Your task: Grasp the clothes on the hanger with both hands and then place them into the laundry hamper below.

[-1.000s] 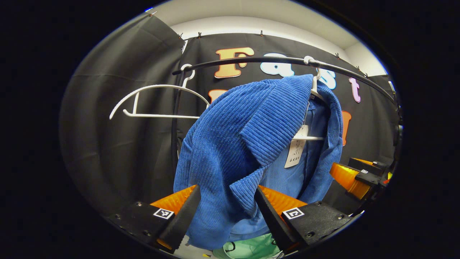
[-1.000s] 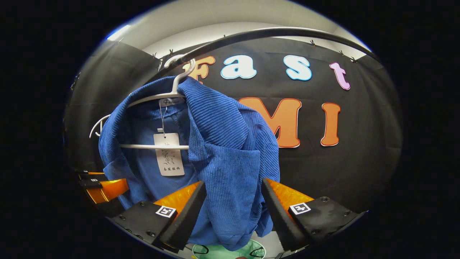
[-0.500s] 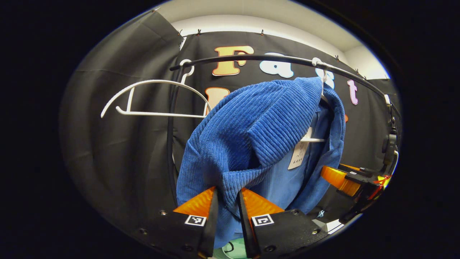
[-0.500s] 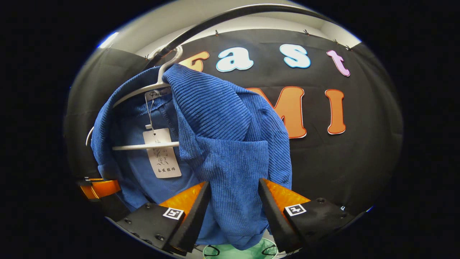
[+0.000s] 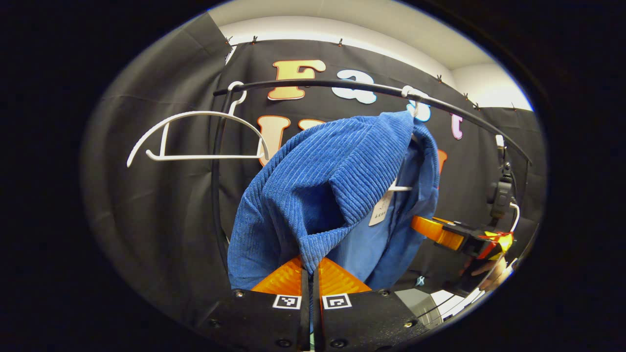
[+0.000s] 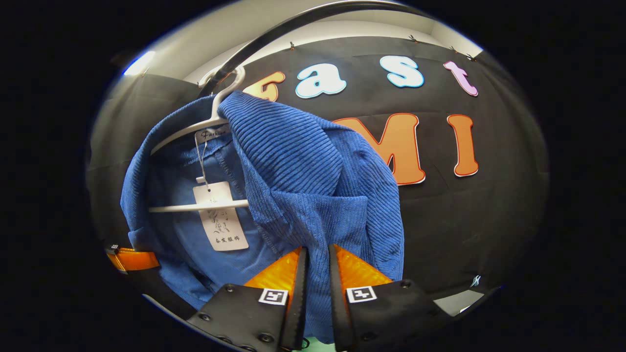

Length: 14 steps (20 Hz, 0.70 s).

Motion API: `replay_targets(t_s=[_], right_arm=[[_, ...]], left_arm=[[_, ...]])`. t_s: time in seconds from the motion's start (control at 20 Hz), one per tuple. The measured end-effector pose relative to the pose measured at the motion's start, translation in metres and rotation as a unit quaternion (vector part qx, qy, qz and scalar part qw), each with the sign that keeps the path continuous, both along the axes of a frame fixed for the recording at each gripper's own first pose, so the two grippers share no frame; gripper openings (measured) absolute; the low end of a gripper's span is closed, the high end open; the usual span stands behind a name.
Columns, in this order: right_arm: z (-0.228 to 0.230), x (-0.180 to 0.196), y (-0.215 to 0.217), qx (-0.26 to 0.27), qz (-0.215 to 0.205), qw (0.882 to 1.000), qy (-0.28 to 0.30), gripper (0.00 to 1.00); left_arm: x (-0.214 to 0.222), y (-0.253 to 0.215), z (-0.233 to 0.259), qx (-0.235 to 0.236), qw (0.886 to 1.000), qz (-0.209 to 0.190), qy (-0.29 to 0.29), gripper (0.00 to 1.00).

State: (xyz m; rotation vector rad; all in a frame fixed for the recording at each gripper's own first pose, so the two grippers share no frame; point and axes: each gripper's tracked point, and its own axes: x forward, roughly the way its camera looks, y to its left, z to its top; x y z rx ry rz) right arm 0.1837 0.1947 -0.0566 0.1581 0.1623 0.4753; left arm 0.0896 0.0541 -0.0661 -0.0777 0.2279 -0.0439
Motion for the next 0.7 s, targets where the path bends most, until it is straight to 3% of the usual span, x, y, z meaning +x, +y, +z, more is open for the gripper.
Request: replay_targets(t_s=[0.35,0.4,0.45,0.55,0.7], right_arm=[[0.029,-0.013,-0.011,0.116,0.058,0.991,0.031,0.28],[0.032,-0.013,-0.016,0.130,0.063,0.989,0.034,0.18],[0.032,-0.016,-0.021,0.139,0.061,0.988,0.040,0.36],[0.038,-0.015,-0.027,0.173,0.066,0.981,0.054,0.01],[0.042,-0.015,-0.031,0.217,0.083,0.970,0.073,0.08]], left_arm=[[-0.028,0.008,0.042,-0.007,0.999,-0.003,-0.034,0.02],[-0.031,0.009,0.050,-0.007,0.999,-0.001,-0.042,0.02],[-0.034,0.008,0.057,-0.007,0.999,-0.002,-0.051,0.02],[-0.042,0.009,0.072,-0.013,0.998,-0.003,-0.067,0.02],[-0.051,0.019,0.090,-0.031,0.996,0.008,-0.081,0.00]])
